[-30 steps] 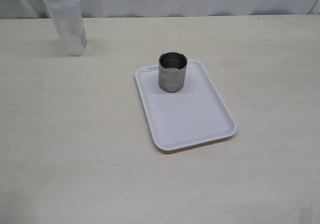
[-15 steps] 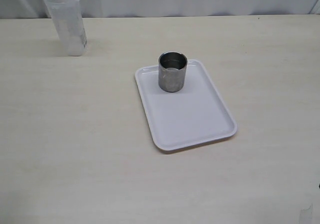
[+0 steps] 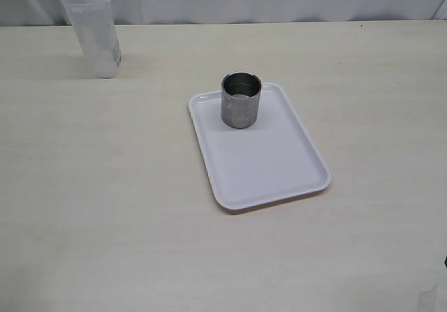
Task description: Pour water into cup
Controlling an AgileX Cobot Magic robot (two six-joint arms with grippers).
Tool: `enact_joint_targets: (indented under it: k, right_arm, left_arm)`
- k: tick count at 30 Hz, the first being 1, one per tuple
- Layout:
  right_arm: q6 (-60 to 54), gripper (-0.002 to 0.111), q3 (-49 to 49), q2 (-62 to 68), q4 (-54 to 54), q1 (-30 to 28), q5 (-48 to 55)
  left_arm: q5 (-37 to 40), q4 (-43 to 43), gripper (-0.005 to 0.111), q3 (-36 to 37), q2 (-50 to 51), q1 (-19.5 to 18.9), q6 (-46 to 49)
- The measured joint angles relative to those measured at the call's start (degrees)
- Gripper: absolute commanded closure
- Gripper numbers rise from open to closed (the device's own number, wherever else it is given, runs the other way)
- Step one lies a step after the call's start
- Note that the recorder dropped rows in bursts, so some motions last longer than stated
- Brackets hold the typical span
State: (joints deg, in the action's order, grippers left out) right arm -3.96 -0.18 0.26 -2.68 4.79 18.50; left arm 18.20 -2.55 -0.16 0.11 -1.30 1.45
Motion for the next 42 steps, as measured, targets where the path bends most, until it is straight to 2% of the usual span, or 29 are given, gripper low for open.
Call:
enact_joint_targets:
  k: [11,20,42]
  right_arm:
    - [0.72,0.104,0.0,0.0,-1.12,0.0,0.0]
    - [5.78,0.104,0.0,0.0,-4.15,0.0,0.0]
    - [6.1,0.104,0.0,0.0,-4.25,0.0,1.53]
  left_arm:
    - [0.0,0.0,0.107,0.0,0.0,0.0,0.0]
    - [0.0,0.0,0.107,0.0,0.0,0.0,0.0]
    - [0.12,0.0,0.107,0.0,0.0,0.0,0.0]
